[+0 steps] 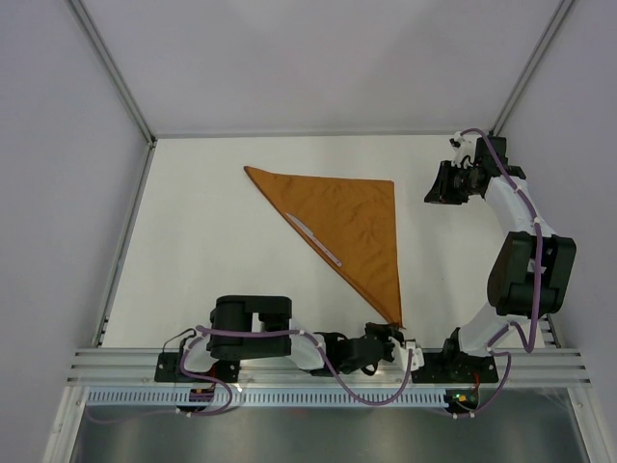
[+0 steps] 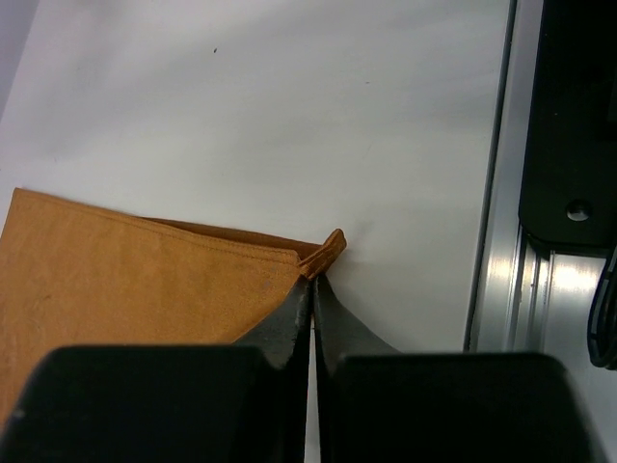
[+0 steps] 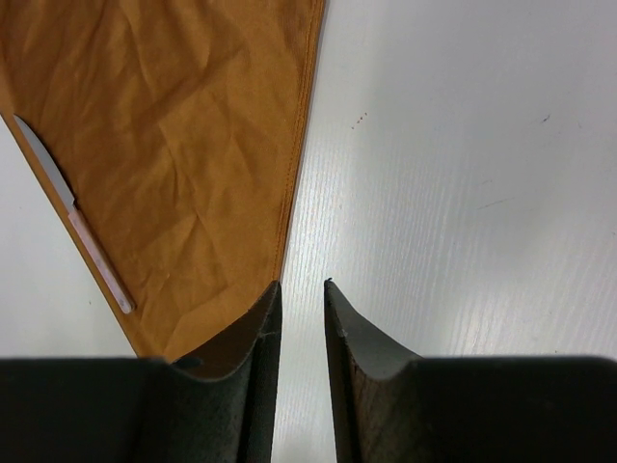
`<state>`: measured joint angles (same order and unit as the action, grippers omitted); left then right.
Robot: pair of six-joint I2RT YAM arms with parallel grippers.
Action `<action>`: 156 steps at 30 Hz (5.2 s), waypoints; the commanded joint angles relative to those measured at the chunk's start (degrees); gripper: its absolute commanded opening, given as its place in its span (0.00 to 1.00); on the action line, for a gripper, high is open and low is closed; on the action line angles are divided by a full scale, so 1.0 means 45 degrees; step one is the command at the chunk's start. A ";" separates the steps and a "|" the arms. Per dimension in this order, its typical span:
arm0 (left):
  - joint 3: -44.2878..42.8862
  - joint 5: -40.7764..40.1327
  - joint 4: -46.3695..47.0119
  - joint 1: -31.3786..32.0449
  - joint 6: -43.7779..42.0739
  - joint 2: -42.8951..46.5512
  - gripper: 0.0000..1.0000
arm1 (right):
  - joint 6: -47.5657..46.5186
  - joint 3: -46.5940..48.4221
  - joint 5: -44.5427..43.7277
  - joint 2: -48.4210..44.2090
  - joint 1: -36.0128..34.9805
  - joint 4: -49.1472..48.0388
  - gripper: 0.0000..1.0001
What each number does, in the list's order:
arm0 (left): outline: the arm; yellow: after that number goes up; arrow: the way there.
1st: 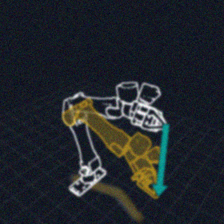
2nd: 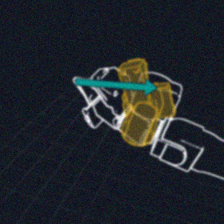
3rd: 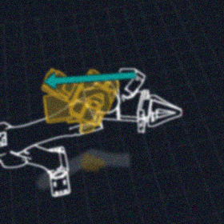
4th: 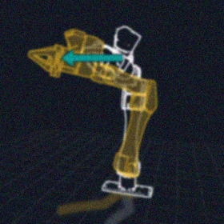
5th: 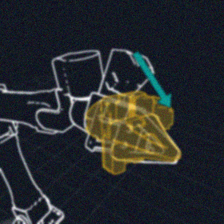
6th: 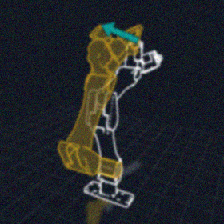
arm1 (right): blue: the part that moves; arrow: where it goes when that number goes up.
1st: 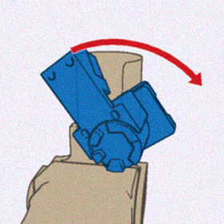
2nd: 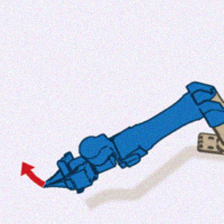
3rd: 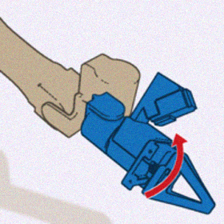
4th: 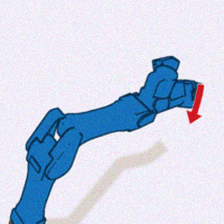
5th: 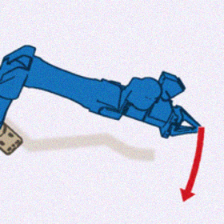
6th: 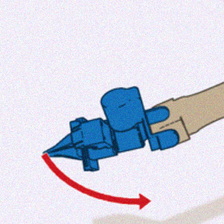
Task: Fold the napkin, place the utensils inside, and roll it up
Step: Fold the napkin at the center of the board.
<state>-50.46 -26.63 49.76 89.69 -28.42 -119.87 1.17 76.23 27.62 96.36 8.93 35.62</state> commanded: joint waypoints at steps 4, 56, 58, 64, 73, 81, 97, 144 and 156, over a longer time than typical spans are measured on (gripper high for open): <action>-0.0603 0.0449 0.0017 -0.0048 0.0612 0.0329 0.02 | 0.0013 -0.0006 0.0152 -0.0378 0.0106 -0.0180 0.29; 0.1290 0.5801 -0.4339 -1.3642 1.4246 0.4823 0.02 | -0.0025 0.0072 0.0250 0.0013 0.0047 -0.0063 0.29; 0.1388 0.5860 -0.4124 -1.3778 1.4285 0.4764 0.02 | -0.0025 0.0073 0.0230 0.0033 0.0028 -0.0082 0.29; 0.1408 0.6426 -0.3812 -1.4013 1.4480 0.4413 0.02 | -0.0026 0.0034 0.0172 0.0091 -0.0031 -0.0063 0.29; 0.1154 0.6953 -0.3733 -1.4286 1.4637 0.3964 0.02 | -0.0065 0.0053 0.0152 0.0130 -0.0070 -0.0043 0.28; 0.0803 0.7168 -0.3909 -1.4462 1.4637 0.3787 0.03 | -0.0104 0.0034 0.0133 0.0130 -0.0070 -0.0024 0.28; 0.0236 0.7266 -0.4416 -1.4814 1.4559 0.3475 0.15 | -0.0162 0.0014 0.0152 0.0052 -0.0090 -0.0024 0.28; -0.7791 0.6524 -1.0041 -1.8915 1.5223 -0.1310 0.47 | -0.0162 0.0170 0.0152 0.0033 -0.0519 -0.0024 0.28; -0.8280 0.6660 -1.0003 -1.8974 1.5301 -0.1916 0.15 | -0.0143 0.0170 -0.0004 0.0052 -0.0675 -0.0044 0.27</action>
<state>-85.76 2.11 4.62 4.82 38.79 -127.81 0.62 76.23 28.25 96.53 6.44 35.77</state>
